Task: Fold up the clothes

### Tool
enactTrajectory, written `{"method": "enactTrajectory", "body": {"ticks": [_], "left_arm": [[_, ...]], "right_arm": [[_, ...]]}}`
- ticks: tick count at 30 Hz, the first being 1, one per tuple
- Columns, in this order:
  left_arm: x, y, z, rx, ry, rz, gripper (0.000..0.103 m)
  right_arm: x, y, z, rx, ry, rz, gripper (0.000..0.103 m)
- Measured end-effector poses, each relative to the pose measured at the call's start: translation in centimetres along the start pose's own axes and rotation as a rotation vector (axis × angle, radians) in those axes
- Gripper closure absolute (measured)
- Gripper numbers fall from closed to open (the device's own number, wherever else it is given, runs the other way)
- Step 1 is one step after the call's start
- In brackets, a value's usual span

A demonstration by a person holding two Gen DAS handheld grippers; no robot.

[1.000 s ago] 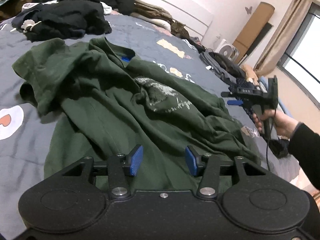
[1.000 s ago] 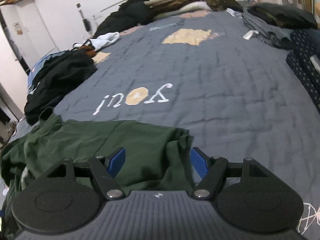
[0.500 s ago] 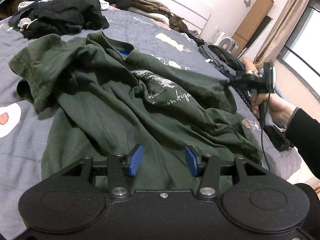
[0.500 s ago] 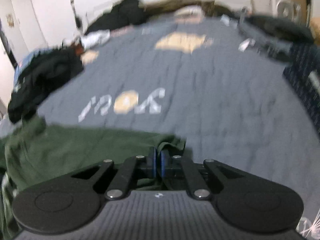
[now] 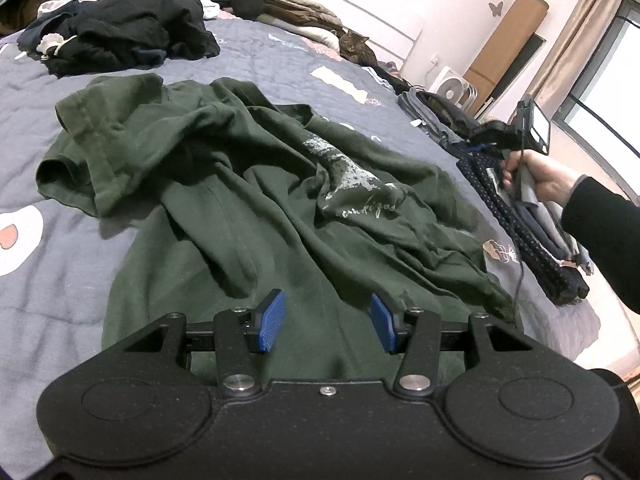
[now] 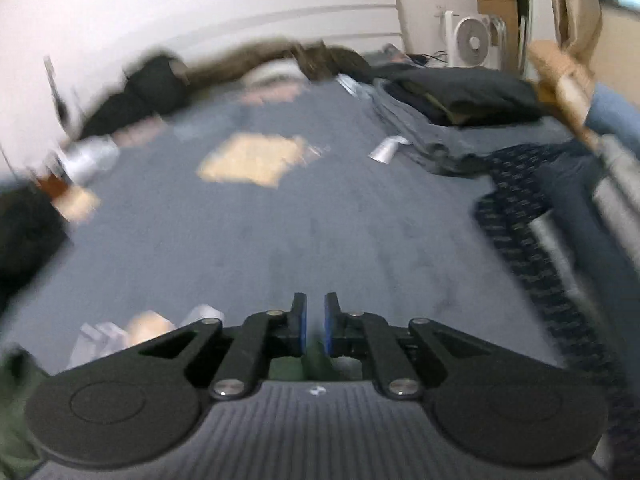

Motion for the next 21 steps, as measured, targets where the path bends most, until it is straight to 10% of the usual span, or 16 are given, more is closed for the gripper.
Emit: {"method": "enactTrajectory", "body": {"ticks": [5,10,21], "left_arm": [[0.1,-0.3,0.0,0.014,0.006,0.008,0.056],[0.4,-0.9,0.0,0.008,0.010,0.035,0.056],[0.4,-0.8,0.1,0.013,0.017,0.041,0.056]], "right_arm": [[1.0,1.3,-4.0,-0.055,-0.043,-0.177,0.091],[5.2,8.7,-8.2,-0.334,-0.051,-0.464,0.045],[10.1,21.5,-5.3,-0.498,0.036,-0.668,0.043]]}}
Point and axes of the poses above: each gripper's, at about its wrist camera, not at the fingertips, and z roughly the way its jaws point, y to its left, x to its underside, the point moved 4 cm from there along z, roughly the way its jaws point, and after that the axes turned 3 degrees about z, right-handed, at the moved point
